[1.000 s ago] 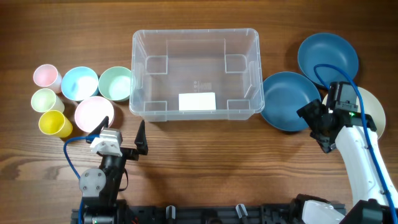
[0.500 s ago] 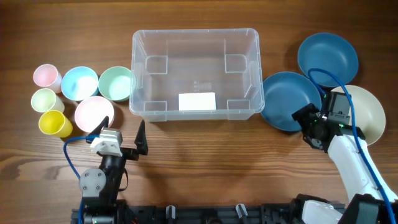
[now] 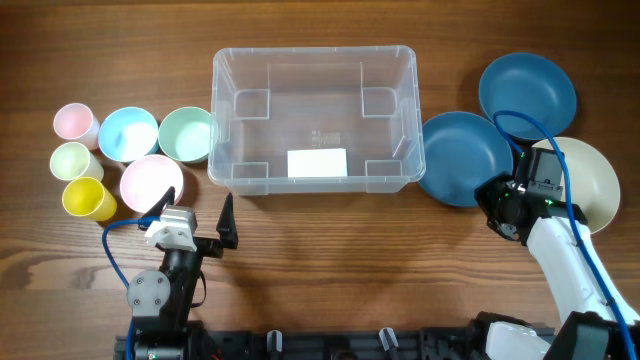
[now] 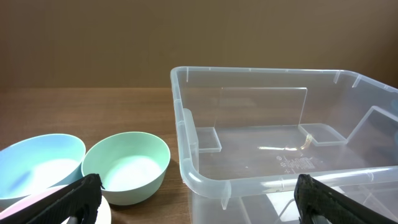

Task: Pack container
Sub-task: 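Lower the right gripper and grasp the rim of the teal plate, then lift the teal plate and carry it over the clear container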

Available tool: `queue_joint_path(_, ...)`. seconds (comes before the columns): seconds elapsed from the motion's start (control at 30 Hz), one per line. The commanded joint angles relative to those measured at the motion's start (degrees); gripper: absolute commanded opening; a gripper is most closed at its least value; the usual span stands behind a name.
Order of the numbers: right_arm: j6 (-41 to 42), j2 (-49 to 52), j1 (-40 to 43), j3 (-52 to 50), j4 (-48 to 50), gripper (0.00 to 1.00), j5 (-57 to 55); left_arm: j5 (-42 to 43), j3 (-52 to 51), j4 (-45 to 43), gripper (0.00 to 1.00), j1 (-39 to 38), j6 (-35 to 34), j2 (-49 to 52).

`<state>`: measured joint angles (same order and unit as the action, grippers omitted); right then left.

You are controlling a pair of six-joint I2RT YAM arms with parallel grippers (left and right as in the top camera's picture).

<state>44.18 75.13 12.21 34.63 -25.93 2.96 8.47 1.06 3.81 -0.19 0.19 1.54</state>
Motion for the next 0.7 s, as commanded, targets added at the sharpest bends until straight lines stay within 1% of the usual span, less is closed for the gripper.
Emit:
queue_joint_path(0.0,-2.29,0.42,0.13,-0.26,-0.15,0.04,0.24,0.7,-0.59,-0.2,1.0,0.2,0.9,-0.28)
queue_joint_path(0.13,-6.99,0.26,0.13,-0.15,0.2,0.04,-0.31,0.7,-0.59,-0.2,1.0,0.2,0.9,-0.28)
queue_joint_path(0.23,-8.2,-0.57,0.13,0.04,-0.26,0.04,-0.66,0.7,-0.59,-0.2,1.0,0.2,0.9,-0.28)
queue_joint_path(0.33,-8.31,-2.47,0.13,0.26,-0.96,0.04,-1.4,0.7,-0.59,-0.2,1.0,0.2,0.9,-0.28)
queue_joint_path(0.43,-11.47,-5.84,0.13,1.36,-1.51,0.04,-1.64,0.7,-0.59,-0.2,1.0,0.2,0.9,-0.31)
queue_joint_path(0.67,-15.85,-12.28,0.13,8.02,-8.48,0.04,-8.07,0.7,-0.59,-0.2,1.0,0.2,0.9,-0.28)
